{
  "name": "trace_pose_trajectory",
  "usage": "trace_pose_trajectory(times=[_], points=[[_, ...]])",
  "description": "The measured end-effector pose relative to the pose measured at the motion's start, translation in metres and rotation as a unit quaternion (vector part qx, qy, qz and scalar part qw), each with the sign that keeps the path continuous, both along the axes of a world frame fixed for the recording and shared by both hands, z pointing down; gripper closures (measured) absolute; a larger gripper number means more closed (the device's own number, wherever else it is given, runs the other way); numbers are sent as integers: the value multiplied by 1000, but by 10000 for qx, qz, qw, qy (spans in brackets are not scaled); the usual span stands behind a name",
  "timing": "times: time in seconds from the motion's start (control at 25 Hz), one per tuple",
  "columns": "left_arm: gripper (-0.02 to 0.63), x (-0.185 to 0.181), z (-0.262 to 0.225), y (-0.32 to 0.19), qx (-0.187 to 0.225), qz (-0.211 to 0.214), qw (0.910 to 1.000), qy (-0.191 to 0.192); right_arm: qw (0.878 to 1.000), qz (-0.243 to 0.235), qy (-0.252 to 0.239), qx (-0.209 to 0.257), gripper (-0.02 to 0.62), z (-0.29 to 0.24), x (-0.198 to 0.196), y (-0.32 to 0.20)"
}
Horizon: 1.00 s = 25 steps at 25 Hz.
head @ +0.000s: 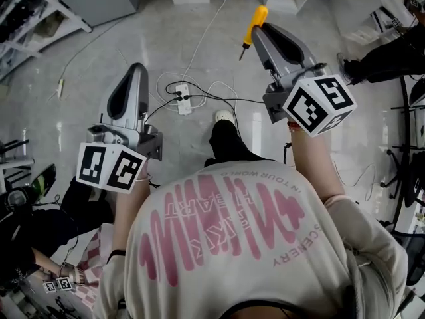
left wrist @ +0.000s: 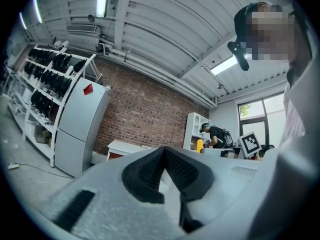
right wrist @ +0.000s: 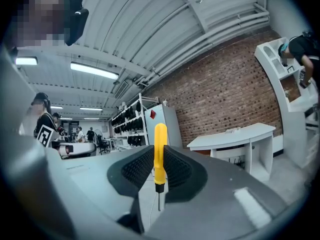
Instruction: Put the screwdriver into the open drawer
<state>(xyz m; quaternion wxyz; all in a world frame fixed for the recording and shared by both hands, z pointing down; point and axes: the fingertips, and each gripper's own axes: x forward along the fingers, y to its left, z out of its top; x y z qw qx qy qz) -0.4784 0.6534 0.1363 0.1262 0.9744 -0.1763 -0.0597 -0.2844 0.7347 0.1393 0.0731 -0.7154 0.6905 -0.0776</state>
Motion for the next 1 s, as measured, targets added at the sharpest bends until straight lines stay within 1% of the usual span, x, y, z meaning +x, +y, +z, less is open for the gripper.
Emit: trace_pose_trajectory(times=[0.12, 0.2, 0.52, 0.64, 0.8, 0.92, 1.0], points=[[603, 5, 19, -35, -49, -65, 10000, 48, 9999, -83, 38, -50, 522, 20, 6, -36], [603, 18, 25, -62, -83, -101, 9999, 46, 9998, -159, 49, -77, 522, 26, 18, -66], [603, 108, 31, -160, -244, -137, 9996, -5, 9990, -377, 105, -210, 522, 29, 100, -175], [603, 142, 32, -174, -299, -176, 9994, 49, 9987, -444, 122, -197, 522, 27, 133, -191], [603, 175, 27, -184, -249, -196, 9994, 134, 9985, -500, 149, -154, 522, 25, 164, -205], [603, 192, 23, -189, -183, -201, 9995, 141, 9987, -490, 130, -96, 522, 21, 182, -211], [603, 196, 22, -193, -178, -243, 9994, 190, 9986, -494, 170, -48, 522, 18, 187, -213]])
